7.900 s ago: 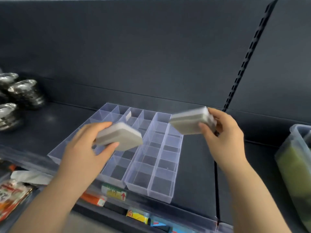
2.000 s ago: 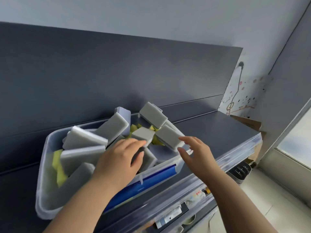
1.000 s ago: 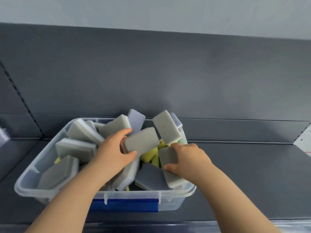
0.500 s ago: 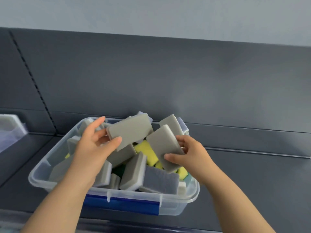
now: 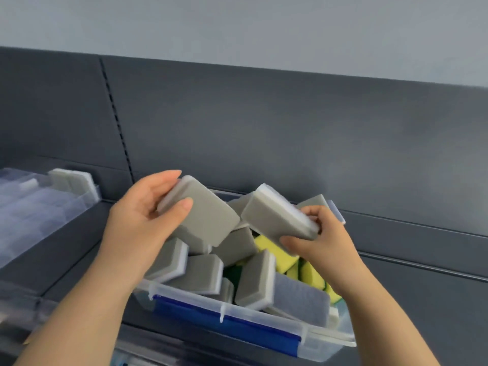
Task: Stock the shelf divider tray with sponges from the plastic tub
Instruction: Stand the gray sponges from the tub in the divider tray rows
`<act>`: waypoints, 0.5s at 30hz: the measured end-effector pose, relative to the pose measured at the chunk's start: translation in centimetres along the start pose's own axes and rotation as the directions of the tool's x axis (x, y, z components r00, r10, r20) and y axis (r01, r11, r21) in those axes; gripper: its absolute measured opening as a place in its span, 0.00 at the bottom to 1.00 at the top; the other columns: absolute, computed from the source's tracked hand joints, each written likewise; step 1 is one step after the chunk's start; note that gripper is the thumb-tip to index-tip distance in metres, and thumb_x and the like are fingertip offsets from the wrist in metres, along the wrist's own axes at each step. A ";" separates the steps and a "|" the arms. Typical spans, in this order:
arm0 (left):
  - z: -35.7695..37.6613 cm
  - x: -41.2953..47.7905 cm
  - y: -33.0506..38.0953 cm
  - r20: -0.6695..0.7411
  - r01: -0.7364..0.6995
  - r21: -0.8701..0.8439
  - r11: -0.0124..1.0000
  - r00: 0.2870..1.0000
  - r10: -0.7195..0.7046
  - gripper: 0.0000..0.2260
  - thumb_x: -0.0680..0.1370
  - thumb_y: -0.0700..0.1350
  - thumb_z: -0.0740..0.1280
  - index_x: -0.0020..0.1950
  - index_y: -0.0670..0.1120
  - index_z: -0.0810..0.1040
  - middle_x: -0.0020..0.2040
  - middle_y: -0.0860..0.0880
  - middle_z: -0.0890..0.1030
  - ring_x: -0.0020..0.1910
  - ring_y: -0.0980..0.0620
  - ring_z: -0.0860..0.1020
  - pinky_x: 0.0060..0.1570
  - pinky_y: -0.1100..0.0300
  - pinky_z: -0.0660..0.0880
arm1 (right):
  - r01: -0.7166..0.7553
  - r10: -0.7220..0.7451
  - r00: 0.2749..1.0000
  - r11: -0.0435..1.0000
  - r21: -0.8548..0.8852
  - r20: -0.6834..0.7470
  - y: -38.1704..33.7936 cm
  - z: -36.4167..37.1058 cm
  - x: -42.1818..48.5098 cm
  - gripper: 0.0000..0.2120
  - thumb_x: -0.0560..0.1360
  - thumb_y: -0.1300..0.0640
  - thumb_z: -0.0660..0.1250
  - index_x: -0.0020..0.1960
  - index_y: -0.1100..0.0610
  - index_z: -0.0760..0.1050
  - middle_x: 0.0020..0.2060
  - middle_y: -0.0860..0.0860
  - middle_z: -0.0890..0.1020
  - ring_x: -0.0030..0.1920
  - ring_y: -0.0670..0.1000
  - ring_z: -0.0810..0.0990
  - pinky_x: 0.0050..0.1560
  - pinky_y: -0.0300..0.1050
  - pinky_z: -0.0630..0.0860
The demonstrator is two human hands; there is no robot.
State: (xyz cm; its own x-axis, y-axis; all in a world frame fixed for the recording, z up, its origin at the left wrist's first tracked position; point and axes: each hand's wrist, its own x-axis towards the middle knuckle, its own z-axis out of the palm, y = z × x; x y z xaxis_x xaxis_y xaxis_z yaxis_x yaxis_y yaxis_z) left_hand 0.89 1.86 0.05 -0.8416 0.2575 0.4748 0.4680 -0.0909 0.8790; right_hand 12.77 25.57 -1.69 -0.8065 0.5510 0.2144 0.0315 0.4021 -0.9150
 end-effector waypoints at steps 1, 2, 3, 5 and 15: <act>-0.9 -0.1 0.0 0.012 -0.007 0.018 1.000 1.000 0.007 0.18 0.67 0.47 0.72 0.54 0.64 0.77 0.54 0.59 0.81 0.55 0.59 0.78 0.45 0.69 0.75 | 0.036 -0.036 0.999 0.999 -0.003 -0.017 -0.6 1.0 -0.1 0.18 0.61 0.56 0.75 0.46 0.45 0.71 0.41 0.43 0.77 0.38 0.38 0.75 0.35 0.31 0.72; -2.0 -0.2 0.0 0.024 -0.012 0.040 0.999 1.000 0.011 0.18 0.68 0.46 0.73 0.54 0.64 0.78 0.53 0.59 0.81 0.54 0.60 0.78 0.43 0.71 0.75 | 0.074 -0.074 0.997 0.997 0.000 -0.019 -1.4 2.1 -0.3 0.17 0.61 0.56 0.74 0.44 0.45 0.71 0.38 0.42 0.77 0.36 0.38 0.74 0.32 0.30 0.71; -3.3 -0.4 0.1 0.037 -0.016 0.069 0.997 0.999 0.014 0.18 0.69 0.45 0.74 0.53 0.64 0.78 0.52 0.60 0.81 0.52 0.60 0.79 0.41 0.71 0.75 | 0.107 -0.107 0.994 0.994 0.012 -0.010 -2.2 3.3 -0.5 0.16 0.62 0.56 0.74 0.44 0.44 0.71 0.37 0.42 0.77 0.35 0.39 0.74 0.31 0.31 0.71; -6.3 -0.8 0.2 0.060 -0.025 0.144 0.989 0.998 0.017 0.18 0.71 0.43 0.73 0.53 0.65 0.77 0.51 0.60 0.81 0.51 0.60 0.79 0.42 0.67 0.76 | 0.156 -0.158 0.987 0.987 0.048 0.023 -4.0 6.3 -1.2 0.17 0.64 0.58 0.74 0.44 0.42 0.71 0.38 0.39 0.77 0.36 0.39 0.75 0.33 0.30 0.71; -30.0 -4.0 -0.6 -0.071 0.009 0.363 0.932 0.997 0.018 0.23 0.70 0.39 0.73 0.54 0.67 0.76 0.53 0.67 0.78 0.51 0.67 0.77 0.46 0.76 0.71 | 0.292 -0.297 0.954 0.952 0.090 0.048 -12.2 27.7 -7.3 0.19 0.65 0.55 0.75 0.47 0.36 0.71 0.46 0.36 0.79 0.46 0.40 0.79 0.46 0.37 0.75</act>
State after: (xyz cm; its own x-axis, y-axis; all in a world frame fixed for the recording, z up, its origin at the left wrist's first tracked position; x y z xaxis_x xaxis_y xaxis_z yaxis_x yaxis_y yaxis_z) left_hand -4.12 -27.93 -1.06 -0.8500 0.1864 0.4927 0.5265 0.2666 0.8073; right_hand 1.89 -3.62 -1.61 -0.8071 0.3708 0.4595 -0.2586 0.4776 -0.8397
